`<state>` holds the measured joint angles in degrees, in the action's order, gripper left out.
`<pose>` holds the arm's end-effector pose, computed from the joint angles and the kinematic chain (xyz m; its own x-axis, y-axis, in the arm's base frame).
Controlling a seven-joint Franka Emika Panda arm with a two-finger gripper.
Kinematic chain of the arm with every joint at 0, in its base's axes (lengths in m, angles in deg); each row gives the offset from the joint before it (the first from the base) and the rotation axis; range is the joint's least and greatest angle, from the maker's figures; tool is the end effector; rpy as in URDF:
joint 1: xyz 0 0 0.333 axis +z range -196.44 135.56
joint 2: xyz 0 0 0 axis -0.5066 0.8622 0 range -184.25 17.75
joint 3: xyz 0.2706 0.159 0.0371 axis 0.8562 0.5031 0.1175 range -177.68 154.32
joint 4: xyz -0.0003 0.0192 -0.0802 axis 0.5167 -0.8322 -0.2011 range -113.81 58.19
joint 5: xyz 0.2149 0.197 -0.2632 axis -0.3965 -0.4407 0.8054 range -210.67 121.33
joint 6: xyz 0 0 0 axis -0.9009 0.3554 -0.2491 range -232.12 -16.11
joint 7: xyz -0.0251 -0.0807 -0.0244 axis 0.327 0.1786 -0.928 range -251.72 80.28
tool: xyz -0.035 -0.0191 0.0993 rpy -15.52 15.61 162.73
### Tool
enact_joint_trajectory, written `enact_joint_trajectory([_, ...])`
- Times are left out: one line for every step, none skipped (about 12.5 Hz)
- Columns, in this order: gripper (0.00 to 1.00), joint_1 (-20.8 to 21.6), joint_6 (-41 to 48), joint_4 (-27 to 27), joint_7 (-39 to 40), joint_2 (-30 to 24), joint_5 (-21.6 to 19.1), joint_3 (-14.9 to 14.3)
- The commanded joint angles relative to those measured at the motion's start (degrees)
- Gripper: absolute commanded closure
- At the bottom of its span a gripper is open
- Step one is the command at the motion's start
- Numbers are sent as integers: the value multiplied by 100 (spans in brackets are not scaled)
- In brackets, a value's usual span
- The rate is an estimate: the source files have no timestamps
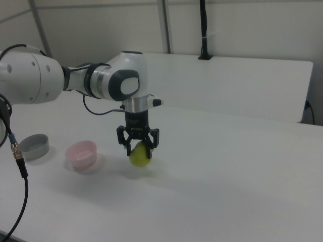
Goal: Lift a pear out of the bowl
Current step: 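Carry the pear away from the bowl and lower it to the table, then open the gripper, release the pear, and raise the gripper away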
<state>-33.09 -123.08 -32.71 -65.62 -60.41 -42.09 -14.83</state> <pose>0.6380 -0.0649 0.3643 0.9418 0.2605 -0.2126 0.2639 -0.9645 -0.0126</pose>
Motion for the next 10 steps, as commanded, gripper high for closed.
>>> enact_joint_trajectory([0,37,-109,-81,-23,-61,111,8])
enact_joint_trajectory([0,37,-109,-81,-23,-52,111,8])
enact_joint_trajectory([0,37,-109,-81,-23,-52,111,8])
enact_joint_trajectory([0,37,-109,-90,-23,-52,111,-1])
enact_joint_trajectory([0,37,-100,-81,-23,-61,111,-1])
enact_joint_trajectory([0,46,-74,-55,-41,-122,111,-1])
enact_joint_trajectory([0,37,-39,-46,-163,-296,102,-1])
enact_joint_trajectory([0,37,-21,-46,-469,-550,102,-1])
enact_joint_trajectory([0,37,14,-46,-724,-831,94,8])
enact_joint_trajectory([0,54,345,-46,-988,-1174,94,-1])
